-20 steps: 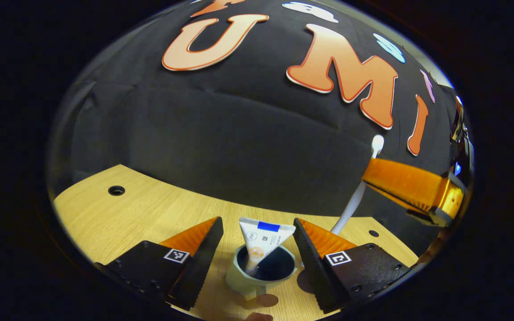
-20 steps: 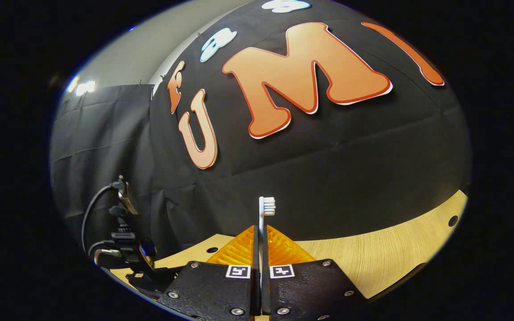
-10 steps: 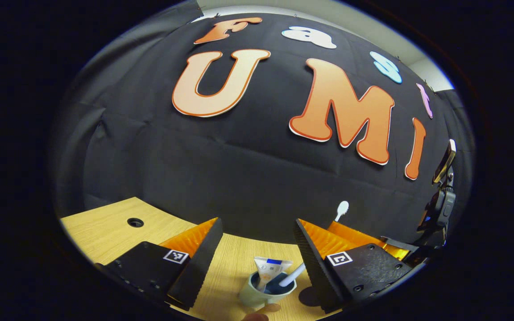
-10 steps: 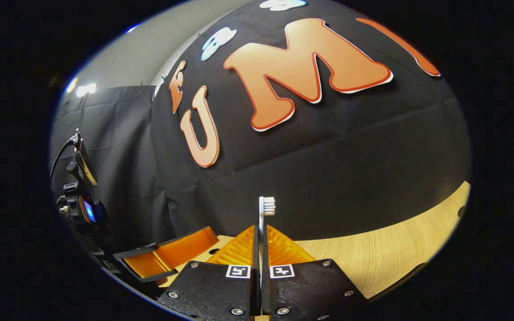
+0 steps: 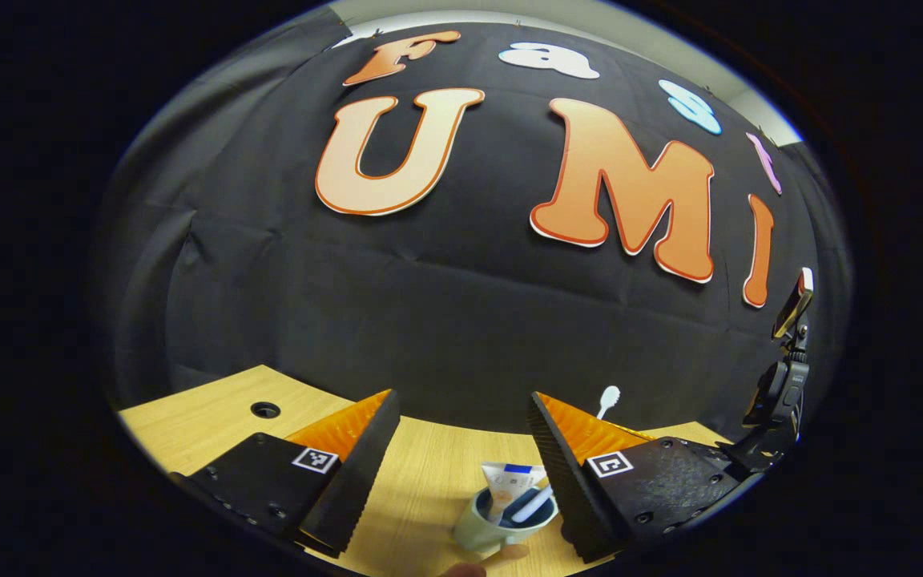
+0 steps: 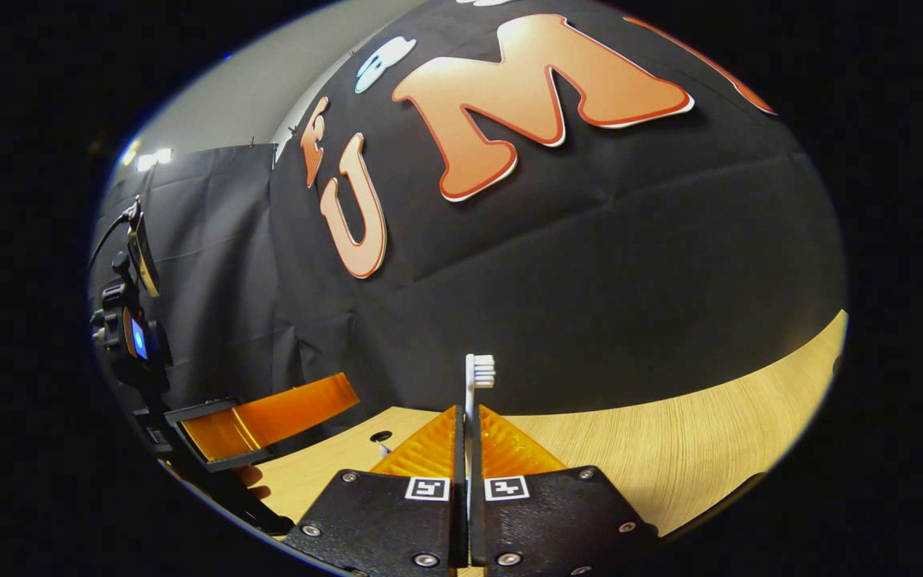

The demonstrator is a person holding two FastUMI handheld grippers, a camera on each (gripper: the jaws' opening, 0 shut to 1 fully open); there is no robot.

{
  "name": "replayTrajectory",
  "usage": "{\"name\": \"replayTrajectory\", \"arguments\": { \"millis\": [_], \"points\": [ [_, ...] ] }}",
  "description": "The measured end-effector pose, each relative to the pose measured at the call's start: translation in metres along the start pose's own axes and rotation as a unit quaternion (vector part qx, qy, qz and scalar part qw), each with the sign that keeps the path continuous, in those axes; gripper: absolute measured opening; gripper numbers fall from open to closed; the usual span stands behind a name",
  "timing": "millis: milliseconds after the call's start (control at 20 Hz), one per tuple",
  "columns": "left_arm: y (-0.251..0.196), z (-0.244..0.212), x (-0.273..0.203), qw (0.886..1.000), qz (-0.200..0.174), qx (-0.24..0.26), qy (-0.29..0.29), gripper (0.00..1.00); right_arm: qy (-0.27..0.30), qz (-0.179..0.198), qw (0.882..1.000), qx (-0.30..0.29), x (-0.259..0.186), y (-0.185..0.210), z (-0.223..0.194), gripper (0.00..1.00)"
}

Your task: Put the toothbrush and toothpaste on the desktop into the cup, then pick up the cup and place it on the coaster on the desktop.

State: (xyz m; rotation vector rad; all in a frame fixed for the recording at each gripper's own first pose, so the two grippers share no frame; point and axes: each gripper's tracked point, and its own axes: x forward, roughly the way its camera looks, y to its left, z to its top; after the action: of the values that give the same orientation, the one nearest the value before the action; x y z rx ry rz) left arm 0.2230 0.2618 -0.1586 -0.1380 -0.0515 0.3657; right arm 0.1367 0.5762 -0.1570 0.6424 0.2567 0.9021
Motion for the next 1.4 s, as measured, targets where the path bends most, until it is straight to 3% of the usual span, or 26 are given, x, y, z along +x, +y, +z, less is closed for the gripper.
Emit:
{"name": "replayTrajectory", "arguments": {
  "millis": [450,650,900,1100,1350,1400],
  "points": [
    [0.005,0.014,-0.006,1.0,0.004,0.002,-0.02,0.96,0.052,-0.003,0.997,-0.06,0.006,-0.003,-0.035,0.03],
    [-0.001,0.019,-0.01,1.0,-0.004,0.009,-0.018,0.96,0.071,0.001,0.992,-0.107,0.0,-0.004,-0.042,0.11],
    [-0.02,0.036,-0.021,0.999,-0.034,0.013,-0.023,0.97,0.088,0.007,0.981,-0.171,-0.018,-0.009,-0.035,0.2],
    [-0.045,0.035,-0.036,0.997,-0.067,0.038,0.017,0.94,0.072,-0.005,0.983,-0.168,-0.033,-0.018,-0.005,0.24],
    [-0.057,-0.005,-0.049,0.988,-0.074,0.067,0.119,0.98,0.006,-0.022,0.986,-0.168,-0.049,-0.015,0.047,0.46],
    [-0.055,-0.018,-0.049,0.985,-0.068,0.071,0.142,0.98,-0.012,-0.026,0.985,-0.167,-0.053,-0.012,0.061,0.63]
  ]
}}
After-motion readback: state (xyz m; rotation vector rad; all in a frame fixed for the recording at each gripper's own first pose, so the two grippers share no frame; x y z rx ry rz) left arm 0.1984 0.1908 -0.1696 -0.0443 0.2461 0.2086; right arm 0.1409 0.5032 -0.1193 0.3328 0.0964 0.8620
